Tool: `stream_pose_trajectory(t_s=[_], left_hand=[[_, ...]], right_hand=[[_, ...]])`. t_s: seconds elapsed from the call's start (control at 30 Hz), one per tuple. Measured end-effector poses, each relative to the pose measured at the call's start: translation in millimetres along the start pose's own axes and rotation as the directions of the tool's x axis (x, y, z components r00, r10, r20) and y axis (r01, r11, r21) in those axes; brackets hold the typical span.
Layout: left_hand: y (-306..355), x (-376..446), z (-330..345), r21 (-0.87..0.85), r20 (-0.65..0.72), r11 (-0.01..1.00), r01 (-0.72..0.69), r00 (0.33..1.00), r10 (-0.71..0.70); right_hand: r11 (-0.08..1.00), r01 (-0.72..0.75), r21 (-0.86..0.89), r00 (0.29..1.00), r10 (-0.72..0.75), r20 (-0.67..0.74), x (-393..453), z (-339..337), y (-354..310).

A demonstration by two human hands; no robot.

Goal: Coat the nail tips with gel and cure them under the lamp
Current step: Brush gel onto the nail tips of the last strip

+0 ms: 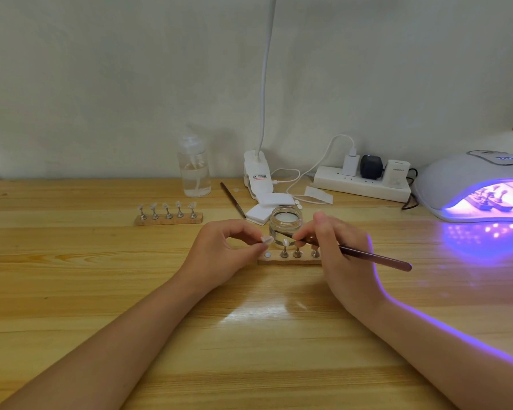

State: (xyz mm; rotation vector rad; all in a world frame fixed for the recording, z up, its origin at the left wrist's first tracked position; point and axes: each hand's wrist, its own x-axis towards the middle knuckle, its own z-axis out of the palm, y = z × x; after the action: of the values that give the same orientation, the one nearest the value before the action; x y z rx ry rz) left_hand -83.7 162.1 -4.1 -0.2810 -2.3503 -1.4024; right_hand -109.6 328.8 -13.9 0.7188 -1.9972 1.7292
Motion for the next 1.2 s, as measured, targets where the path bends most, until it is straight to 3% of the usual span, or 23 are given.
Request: stream_pose_trajectory(t_s=[0.2,0.37,0.53,0.67,0.87,1.03,1.2], left_hand=[[-2.6,0.6,0.3,0.023,-0.018,0.999,-0.022,1.0,0.022],[-5.0,1.3,0.2,0.064,-0.026,0.997,-0.03,0.999,0.032],[-4.8,1.4,0.7,0.05,-0.035,0.999,-0.015,0.999,0.017],[-5.0,1.7,0.3,0.056,-0.025,0.998,-0.016,1.0,0.017],[-4.8,1.4,0.6,0.072,-0.032,0.997,-0.021,0.999,0.024],[-5.6,2.0,0.6,0.082,-0.025,0.996,-0.028,0.999,0.03],[-6.7,2.5,0.7,0.089,-0.028,0.995,-0.032,0.999,0.035]], right_hand=[[0.987,0.081,-0.136,0.995,-0.071,0.074,0.4,1.1,1.0],[0.982,0.165,-0.094,0.977,-0.15,0.152,-2.5,0.0,1.5],[0.989,0.106,-0.098,0.993,-0.102,0.053,-0.4,-0.5,0.6],[0.979,0.094,-0.18,0.992,-0.078,0.094,0.5,1.3,1.9],[0.992,0.119,-0.049,0.99,-0.116,0.075,-2.6,-0.3,0.9],[0.972,0.098,-0.215,0.994,-0.084,0.073,1.0,0.1,2.1],[0.981,0.149,-0.121,0.982,-0.132,0.137,-2.2,0.5,2.4]])
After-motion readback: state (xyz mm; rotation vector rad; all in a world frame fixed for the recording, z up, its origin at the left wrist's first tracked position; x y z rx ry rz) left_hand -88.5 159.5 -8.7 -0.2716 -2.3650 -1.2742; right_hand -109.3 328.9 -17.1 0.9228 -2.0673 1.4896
